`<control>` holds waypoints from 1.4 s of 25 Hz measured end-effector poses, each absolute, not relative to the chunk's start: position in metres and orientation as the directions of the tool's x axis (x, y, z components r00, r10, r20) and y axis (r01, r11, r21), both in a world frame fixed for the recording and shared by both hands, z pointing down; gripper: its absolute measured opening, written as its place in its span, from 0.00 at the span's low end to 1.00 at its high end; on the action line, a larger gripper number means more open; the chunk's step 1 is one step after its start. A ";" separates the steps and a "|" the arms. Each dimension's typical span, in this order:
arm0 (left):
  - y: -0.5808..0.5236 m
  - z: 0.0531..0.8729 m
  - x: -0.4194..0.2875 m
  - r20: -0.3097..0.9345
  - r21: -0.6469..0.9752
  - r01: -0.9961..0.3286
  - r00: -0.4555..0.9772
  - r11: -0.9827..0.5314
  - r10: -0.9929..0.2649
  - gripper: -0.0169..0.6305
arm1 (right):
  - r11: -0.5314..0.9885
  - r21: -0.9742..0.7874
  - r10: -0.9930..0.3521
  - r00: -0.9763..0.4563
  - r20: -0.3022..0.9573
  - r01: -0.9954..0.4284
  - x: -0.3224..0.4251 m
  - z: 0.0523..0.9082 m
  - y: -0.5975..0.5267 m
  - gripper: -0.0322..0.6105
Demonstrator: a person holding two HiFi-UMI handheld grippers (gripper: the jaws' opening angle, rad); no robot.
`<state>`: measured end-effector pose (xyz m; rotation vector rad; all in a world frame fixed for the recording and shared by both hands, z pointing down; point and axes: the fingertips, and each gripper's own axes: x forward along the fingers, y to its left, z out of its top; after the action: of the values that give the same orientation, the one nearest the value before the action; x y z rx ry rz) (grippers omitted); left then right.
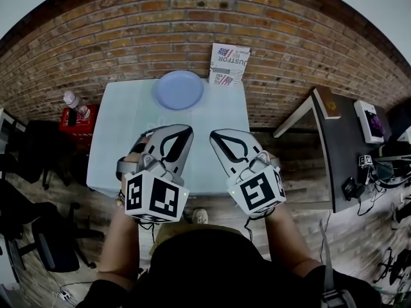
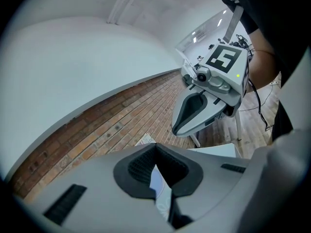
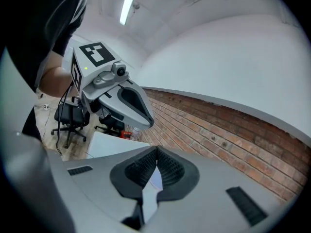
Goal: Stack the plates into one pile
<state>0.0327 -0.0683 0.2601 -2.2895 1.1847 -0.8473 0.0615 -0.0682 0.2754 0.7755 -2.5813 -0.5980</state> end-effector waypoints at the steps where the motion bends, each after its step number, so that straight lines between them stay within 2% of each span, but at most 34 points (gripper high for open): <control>1: -0.069 0.259 0.032 0.319 -0.607 -0.578 0.451 -0.545 -0.833 0.06 | 0.756 0.497 -0.587 -0.776 0.229 -0.426 0.061 0.275 -0.069 0.11; 35: -0.078 0.246 0.011 0.280 -0.591 -0.601 0.473 -0.538 -0.835 0.06 | 0.750 0.510 -0.594 -0.767 0.241 -0.421 0.045 0.275 -0.072 0.11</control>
<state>0.0111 -0.0781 0.2463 -2.3113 1.1996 -0.7722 0.0445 -0.0719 0.2752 0.7764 -2.5576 -0.6121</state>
